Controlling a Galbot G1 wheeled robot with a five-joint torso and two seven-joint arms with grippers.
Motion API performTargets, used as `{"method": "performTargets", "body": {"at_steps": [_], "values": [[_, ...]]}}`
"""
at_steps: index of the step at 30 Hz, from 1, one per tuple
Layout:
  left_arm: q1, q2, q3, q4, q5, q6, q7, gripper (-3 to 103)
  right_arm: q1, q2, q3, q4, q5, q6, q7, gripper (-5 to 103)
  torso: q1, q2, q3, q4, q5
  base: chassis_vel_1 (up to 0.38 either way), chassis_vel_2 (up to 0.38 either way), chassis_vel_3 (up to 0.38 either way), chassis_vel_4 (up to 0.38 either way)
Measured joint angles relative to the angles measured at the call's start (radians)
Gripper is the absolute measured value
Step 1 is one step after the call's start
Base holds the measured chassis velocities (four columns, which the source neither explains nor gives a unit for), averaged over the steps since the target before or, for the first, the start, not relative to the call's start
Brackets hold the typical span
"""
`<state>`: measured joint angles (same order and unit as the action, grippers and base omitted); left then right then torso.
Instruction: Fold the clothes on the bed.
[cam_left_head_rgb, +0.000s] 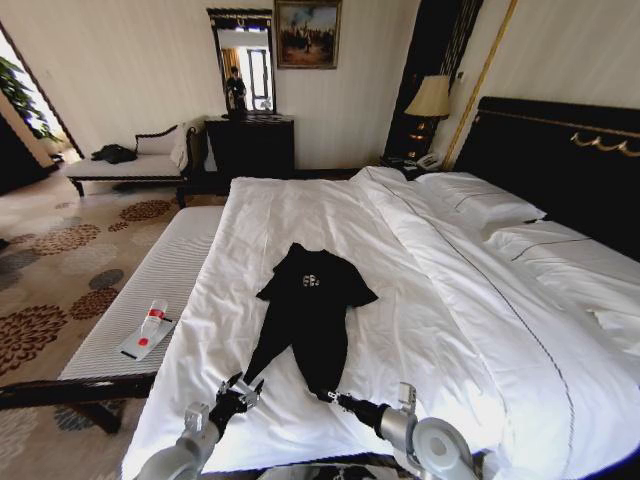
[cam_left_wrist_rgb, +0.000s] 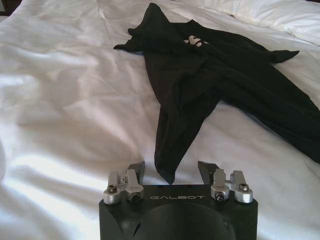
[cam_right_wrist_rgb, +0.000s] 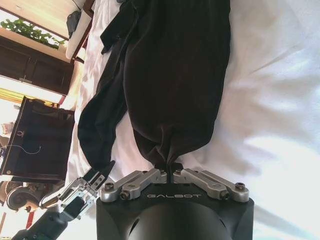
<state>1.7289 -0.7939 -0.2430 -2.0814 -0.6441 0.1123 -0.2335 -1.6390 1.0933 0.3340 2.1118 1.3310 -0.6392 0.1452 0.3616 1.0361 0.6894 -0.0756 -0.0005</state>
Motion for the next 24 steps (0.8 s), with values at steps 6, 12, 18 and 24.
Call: {"method": "performTargets", "body": {"at_steps": [6, 12, 18, 24], "values": [[0.000, -0.003, -0.001, -0.001, 0.000, -0.001, 0.000, 37, -0.003, 0.002, 0.000, 0.001, -0.004, 0.001, 0.000, 1, 0.000, 0.000, 0.000, 0.0000, 0.0000, 0.000, 0.000, 0.000, 0.000], [-0.002, -0.006, -0.002, -0.001, -0.001, -0.001, 0.000, 21, -0.007, 0.005, -0.001, 0.002, -0.008, 0.003, 0.000, 1, 0.000, 0.000, 0.000, 0.0000, 0.0000, 0.000, 0.000, 0.000, 0.000], [0.006, -0.007, -0.011, -0.004, -0.003, -0.003, 0.000, 2, -0.008, 0.006, -0.001, 0.005, -0.012, 0.005, 0.000, 1, 0.000, 0.000, 0.000, 0.0000, 0.0000, 0.000, 0.000, 0.000, 0.000], [0.032, -0.029, -0.039, -0.021, -0.002, -0.005, 0.004, 0, -0.011, -0.005, 0.008, 0.021, -0.014, 0.011, 0.010, 1, 0.000, 0.000, 0.000, 0.0000, 0.0000, 0.000, 0.000, 0.000, 0.000]]}}
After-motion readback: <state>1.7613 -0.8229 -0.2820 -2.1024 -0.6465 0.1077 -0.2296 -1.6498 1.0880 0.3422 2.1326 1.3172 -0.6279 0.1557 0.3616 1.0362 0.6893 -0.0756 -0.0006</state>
